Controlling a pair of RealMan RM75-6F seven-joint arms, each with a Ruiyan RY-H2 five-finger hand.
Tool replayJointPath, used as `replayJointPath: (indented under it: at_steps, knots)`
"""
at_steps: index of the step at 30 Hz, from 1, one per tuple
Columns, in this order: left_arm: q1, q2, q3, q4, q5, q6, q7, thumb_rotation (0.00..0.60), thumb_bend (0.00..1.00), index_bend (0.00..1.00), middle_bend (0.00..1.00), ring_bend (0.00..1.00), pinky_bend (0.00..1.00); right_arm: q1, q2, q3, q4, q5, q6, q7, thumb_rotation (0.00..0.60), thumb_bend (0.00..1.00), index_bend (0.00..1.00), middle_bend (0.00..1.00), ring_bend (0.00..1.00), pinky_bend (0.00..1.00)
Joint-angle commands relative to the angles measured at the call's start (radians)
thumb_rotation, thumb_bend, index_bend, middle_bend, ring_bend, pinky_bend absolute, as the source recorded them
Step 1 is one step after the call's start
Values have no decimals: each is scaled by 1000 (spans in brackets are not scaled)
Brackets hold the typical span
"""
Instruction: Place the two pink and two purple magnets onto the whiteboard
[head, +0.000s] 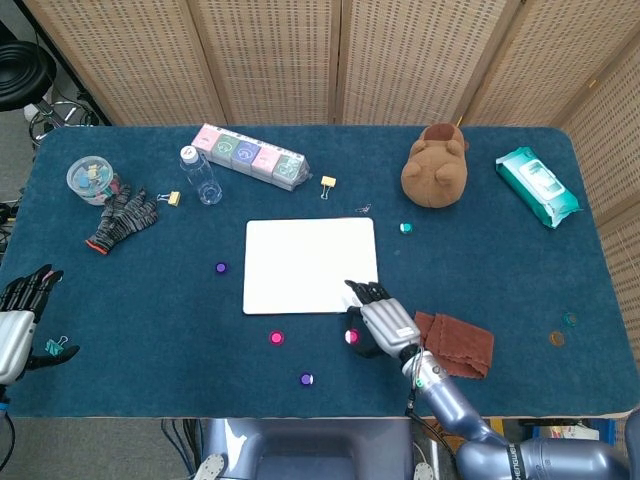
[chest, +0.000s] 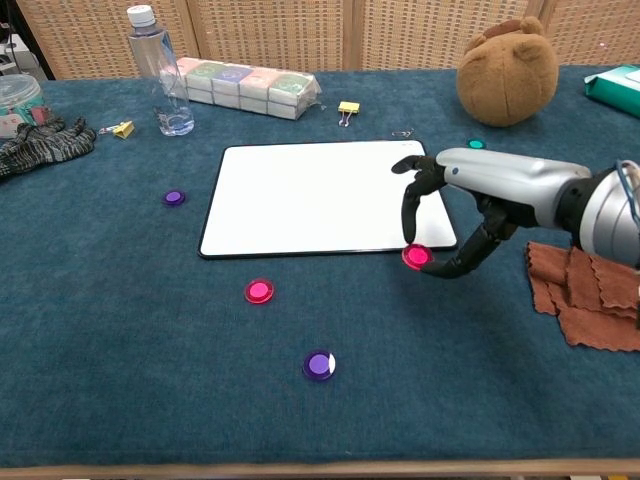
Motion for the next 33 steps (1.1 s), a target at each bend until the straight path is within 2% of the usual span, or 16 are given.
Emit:
replayJointPath:
  at_steps: [1, 16, 26, 29, 33]
  knots:
    - [-1, 0, 1, -1, 0, -2, 2, 600, 19, 0, 0, 0, 0, 25, 20, 41, 17, 48, -12, 10, 600, 421, 516, 0, 0, 0]
    - [-6, 1, -3, 3, -13, -14, -4, 600, 18, 0, 0, 0, 0, 155, -27, 108, 135, 215, -79, -45, 600, 426, 533, 0, 0, 0]
    - [-15, 2, -8, 7, -28, -32, -9, 600, 19, 0, 0, 0, 0, 246, -56, 99, 219, 386, -92, -141, 600, 426, 524, 0, 0, 0]
    - [-15, 3, -7, 7, -29, -34, -7, 600, 18, 0, 0, 0, 0, 260, -58, 92, 221, 417, -94, -152, 600, 425, 481, 0, 0, 0]
    - [-15, 7, -7, 4, -35, -36, -8, 600, 19, 0, 0, 0, 0, 275, -49, 80, 211, 454, -103, -167, 600, 426, 305, 0, 0, 0]
